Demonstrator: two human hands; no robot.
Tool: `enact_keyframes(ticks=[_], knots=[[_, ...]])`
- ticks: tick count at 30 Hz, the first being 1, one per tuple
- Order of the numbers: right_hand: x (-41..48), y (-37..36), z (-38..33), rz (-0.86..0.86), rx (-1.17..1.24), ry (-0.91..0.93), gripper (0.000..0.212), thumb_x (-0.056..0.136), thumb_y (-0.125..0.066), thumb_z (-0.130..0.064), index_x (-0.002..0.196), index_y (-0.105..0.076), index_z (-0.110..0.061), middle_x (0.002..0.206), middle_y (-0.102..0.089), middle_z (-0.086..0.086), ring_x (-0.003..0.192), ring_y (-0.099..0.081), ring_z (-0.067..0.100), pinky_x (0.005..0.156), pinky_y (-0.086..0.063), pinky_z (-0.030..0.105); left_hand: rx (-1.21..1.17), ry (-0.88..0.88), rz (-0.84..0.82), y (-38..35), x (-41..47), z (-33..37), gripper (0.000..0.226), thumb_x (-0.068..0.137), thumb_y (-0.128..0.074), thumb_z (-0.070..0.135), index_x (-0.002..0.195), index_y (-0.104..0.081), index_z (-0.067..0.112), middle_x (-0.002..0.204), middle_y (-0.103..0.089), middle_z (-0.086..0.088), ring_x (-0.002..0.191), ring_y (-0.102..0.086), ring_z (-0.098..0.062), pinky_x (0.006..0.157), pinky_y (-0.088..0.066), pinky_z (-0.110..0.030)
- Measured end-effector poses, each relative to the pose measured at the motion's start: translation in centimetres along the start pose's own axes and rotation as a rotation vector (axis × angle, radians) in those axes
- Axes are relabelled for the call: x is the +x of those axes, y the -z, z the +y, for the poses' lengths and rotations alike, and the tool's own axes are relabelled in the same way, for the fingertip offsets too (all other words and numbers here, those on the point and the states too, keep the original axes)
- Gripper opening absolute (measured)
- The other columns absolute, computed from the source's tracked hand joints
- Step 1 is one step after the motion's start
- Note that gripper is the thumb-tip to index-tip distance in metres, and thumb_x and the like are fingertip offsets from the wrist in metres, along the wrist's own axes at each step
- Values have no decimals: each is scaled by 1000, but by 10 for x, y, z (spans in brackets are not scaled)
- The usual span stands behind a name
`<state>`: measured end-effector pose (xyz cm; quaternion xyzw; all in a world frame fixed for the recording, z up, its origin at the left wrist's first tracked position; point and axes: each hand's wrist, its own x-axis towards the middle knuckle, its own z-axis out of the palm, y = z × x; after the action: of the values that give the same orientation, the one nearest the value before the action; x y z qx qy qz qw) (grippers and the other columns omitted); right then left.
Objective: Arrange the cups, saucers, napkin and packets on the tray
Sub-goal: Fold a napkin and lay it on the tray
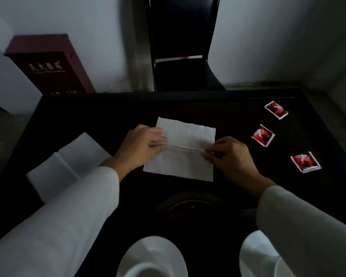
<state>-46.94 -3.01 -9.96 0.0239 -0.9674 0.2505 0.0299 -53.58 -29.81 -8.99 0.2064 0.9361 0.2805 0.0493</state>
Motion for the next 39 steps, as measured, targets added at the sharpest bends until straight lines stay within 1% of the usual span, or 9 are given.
enact_keyframes(ticks=[3,6,8,20,24,28,32,36,39], knots=[[-2,-1,1,14,20,22,18,89,-76,-29,104,-81,-18,111,-68,1,94,-63,11,83,-54,26,-13,-30,54,-4,-2,-3,29,87,-78,20,116,-76,13,131,-69,0,123,-55,-19,106,-46,-38],[-4,-2,0,38,56,40,17,89,-77,-27,102,-81,-17,110,-70,3,97,-66,16,87,-57,36,-47,-45,111,-7,-2,-4,26,86,-79,17,112,-78,13,125,-72,0,119,-57,-17,103,-47,-31],[-4,-2,0,51,78,44,18,89,-77,-28,102,-81,-17,110,-70,3,97,-67,16,87,-57,37,-60,-50,131,-8,-1,-4,24,86,-78,15,110,-78,13,123,-73,-1,117,-58,-16,100,-47,-28],[4,-1,-2,31,95,37,14,88,-78,-24,99,-80,-16,111,-70,2,102,-65,15,92,-55,36,-31,-107,148,-9,4,-8,14,87,-76,9,100,-79,11,109,-77,0,108,-63,-19,93,-55,-37],[4,0,-3,35,92,42,14,90,-75,-21,102,-79,-13,110,-70,3,100,-64,14,91,-55,34,23,-126,132,-9,2,-9,12,88,-74,12,99,-76,14,114,-75,2,111,-61,-21,96,-51,-46],[5,-1,-6,61,115,45,18,89,-77,-21,104,-80,-12,110,-70,7,100,-66,21,88,-56,41,22,-138,115,-11,1,-12,21,85,-79,15,106,-80,16,124,-72,0,116,-60,-24,98,-49,-50],[11,-8,-18,46,90,56,19,88,-78,-27,102,-82,-15,112,-70,9,105,-64,28,90,-53,42,47,-179,134,-12,2,-14,15,85,-79,16,100,-82,15,117,-75,0,113,-62,-25,96,-48,-52],[16,-16,-28,54,62,65,18,88,-78,-31,102,-83,-20,119,-68,6,111,-59,29,93,-49,45,141,-258,164,-15,2,-12,13,88,-75,12,99,-79,13,111,-76,2,110,-65,-24,93,-44,-44],[18,-17,-31,24,-36,58,29,87,-74,-45,112,-79,-30,136,-60,-1,127,-46,26,102,-27,38,181,-296,182,-14,1,-11,11,91,-70,12,101,-76,13,110,-76,2,109,-65,-22,90,-45,-43]])
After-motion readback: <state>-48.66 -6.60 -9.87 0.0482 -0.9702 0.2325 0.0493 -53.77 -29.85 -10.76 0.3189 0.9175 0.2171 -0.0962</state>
